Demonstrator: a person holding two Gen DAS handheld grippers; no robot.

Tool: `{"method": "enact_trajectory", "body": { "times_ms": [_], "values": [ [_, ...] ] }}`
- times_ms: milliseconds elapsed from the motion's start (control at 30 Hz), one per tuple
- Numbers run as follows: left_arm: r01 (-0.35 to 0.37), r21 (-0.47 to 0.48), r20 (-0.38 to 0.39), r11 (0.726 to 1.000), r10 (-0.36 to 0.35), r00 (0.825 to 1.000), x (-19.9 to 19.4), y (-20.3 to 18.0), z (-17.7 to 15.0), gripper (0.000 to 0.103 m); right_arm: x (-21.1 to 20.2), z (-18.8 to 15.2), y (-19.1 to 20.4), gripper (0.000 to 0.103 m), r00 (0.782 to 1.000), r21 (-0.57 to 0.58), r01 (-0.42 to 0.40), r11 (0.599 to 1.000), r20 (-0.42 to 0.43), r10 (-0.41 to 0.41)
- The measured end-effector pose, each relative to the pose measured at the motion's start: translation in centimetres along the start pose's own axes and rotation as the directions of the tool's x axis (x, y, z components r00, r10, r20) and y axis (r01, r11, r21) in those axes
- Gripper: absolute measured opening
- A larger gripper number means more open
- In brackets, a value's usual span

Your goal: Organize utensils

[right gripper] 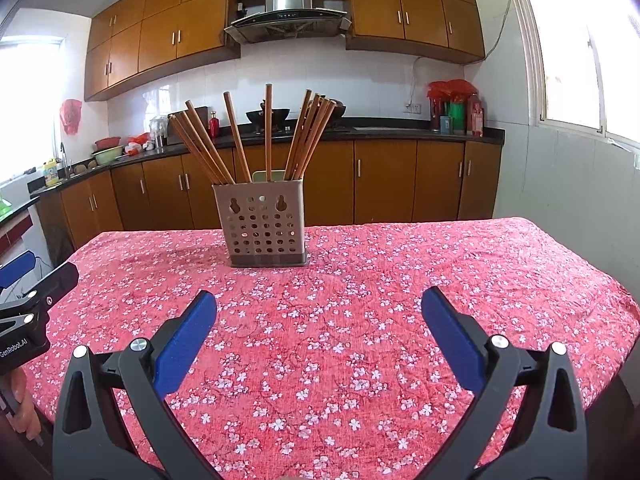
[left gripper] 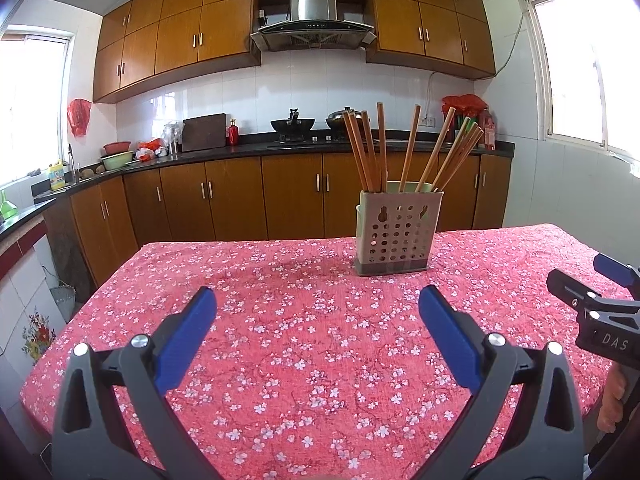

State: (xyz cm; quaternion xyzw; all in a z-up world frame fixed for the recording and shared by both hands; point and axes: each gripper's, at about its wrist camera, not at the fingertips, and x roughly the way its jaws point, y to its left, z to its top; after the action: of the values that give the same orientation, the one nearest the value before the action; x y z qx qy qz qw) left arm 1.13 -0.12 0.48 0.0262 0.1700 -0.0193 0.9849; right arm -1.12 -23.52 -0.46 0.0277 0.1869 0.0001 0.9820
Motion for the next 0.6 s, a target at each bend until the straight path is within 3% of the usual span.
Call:
{"method": "enact_trajectory", "body": {
  "times_ms": [600],
  "values": [
    [0.001, -0.006, -0.007, 1.000, -0.001, 1.000, 0.24, -0.02, -0.05, 0.099, 0.23, -0.13, -0.18, 0.101, 1.000, 0.000, 0.001, 1.000, -0.006, -0.001]
  ]
}}
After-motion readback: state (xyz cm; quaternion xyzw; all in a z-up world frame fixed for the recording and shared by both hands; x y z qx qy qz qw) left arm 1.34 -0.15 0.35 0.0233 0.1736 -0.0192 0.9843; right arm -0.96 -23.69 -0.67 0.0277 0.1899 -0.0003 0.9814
